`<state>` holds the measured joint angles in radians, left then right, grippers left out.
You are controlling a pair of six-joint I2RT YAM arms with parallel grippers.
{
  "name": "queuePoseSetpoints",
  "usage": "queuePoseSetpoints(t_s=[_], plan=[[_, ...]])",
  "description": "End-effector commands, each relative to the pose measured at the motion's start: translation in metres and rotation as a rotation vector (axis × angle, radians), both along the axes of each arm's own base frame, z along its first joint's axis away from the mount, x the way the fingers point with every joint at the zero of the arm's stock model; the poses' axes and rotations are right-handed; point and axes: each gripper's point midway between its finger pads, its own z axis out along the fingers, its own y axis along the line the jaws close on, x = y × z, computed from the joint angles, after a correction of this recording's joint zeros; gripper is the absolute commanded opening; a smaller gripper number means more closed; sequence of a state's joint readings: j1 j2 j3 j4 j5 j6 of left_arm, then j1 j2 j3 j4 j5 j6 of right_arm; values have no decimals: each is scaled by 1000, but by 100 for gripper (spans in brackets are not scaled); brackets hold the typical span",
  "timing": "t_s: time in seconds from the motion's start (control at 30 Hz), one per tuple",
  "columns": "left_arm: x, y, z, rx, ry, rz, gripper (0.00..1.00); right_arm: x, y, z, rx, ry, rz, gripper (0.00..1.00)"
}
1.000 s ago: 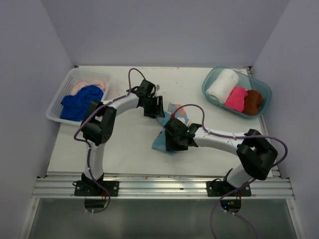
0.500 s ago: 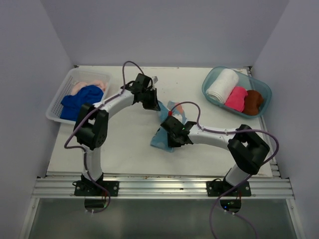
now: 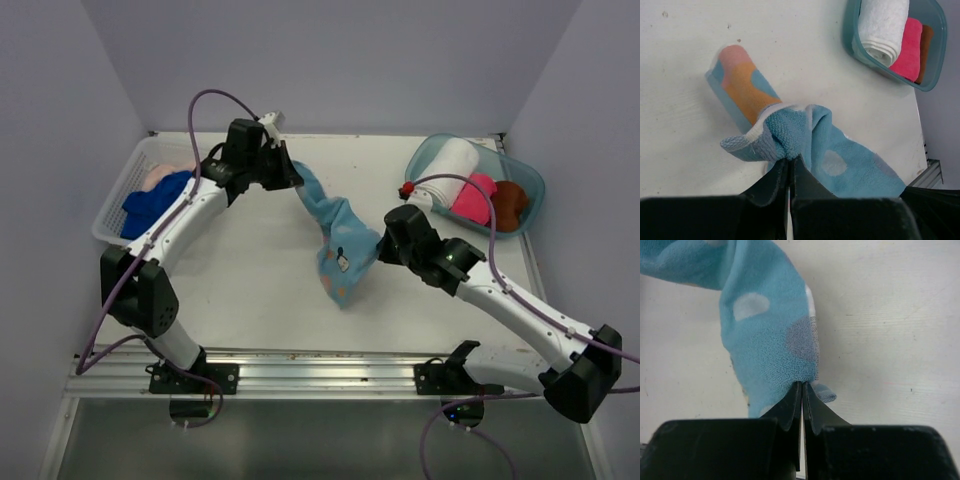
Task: Roll the towels
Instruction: Flatten the towel
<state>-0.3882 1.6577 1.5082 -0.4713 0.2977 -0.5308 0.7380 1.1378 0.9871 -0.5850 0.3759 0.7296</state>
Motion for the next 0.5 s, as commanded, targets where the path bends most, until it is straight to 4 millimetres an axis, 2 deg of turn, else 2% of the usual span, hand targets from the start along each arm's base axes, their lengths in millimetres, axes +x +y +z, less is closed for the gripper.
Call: queuePoseSetpoints(t_s=[0.0,0.1,0.13,0.2,0.23,0.37,0.4,0.43,0.47], plan=[[-12,8,50,-27,-91,8,0,-1,-29,34,-43,-80,-68,0],[-28,16,63,-2,-127,-13,0,-4,-48,62,-71,-136,-105,0],[-34,21,60,34,-129,-34,0,-6,-58,77,-82,-170,-125,0],[-45,33,60,78,-143,-22,0,-8,-70,91,-101,-204,-151,0],[-48,41,60,113,-161,-11,0,-10,-78,108,-96,-244,-178,0],[-77,61,67,160,-182,-1,0,-17,-98,135,-138,-285,-205,0],[-86,65,78,156,-208,-1,0,-18,-100,139,-142,-288,-209,0],[-91,65,83,150,-215,-13,0,-19,-102,149,-130,-301,-214,0],[-97,67,86,148,-216,-17,0,-20,-101,149,-139,-291,-202,0]])
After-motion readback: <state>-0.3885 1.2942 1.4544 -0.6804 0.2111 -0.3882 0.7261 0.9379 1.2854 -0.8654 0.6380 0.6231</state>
